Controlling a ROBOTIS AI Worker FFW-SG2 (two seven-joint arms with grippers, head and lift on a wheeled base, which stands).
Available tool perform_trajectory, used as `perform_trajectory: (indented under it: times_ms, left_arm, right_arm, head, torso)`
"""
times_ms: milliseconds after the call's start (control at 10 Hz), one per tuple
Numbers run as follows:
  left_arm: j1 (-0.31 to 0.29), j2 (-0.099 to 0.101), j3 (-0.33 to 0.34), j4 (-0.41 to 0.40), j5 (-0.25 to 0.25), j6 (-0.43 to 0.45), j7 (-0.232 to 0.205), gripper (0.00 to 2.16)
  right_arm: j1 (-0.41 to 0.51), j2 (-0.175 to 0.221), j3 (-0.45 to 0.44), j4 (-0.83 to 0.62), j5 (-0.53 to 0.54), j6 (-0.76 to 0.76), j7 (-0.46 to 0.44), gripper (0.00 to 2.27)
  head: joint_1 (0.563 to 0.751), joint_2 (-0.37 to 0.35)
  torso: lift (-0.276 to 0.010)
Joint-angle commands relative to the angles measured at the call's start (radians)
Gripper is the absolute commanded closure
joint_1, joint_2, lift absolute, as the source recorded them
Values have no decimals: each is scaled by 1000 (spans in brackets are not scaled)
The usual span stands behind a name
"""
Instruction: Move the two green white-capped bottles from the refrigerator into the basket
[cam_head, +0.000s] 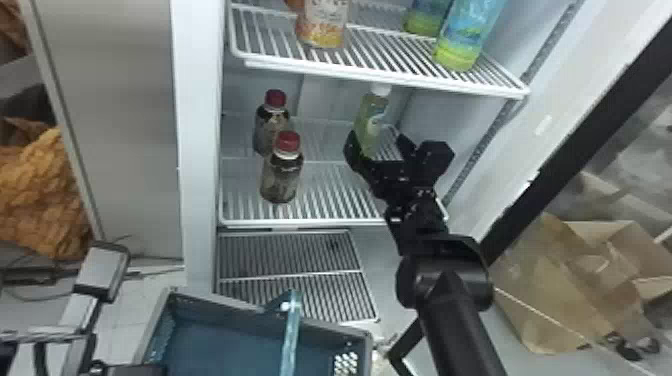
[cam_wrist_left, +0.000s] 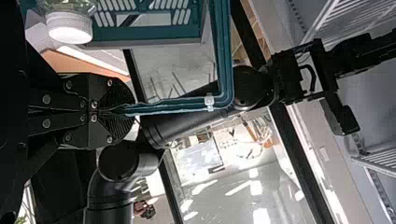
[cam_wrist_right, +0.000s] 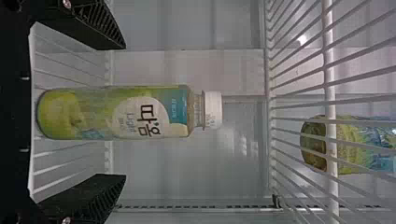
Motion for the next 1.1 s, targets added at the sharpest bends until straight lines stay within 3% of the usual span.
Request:
perform_trajectory:
  times_ms: [0,1000]
  left_arm:
    - [0,-1,0,0,6,-7,0,1161]
    - [-12,-6,-6,5,14,-15,0,1161]
  right_arm:
    - [-31,-3,11,35,2,-5,-7,50]
    - [-230,-15,70,288,-4,3,-72,110]
  head:
    - [695,-350]
    - [695,-350]
  torso:
    - [-263]
    - [-263]
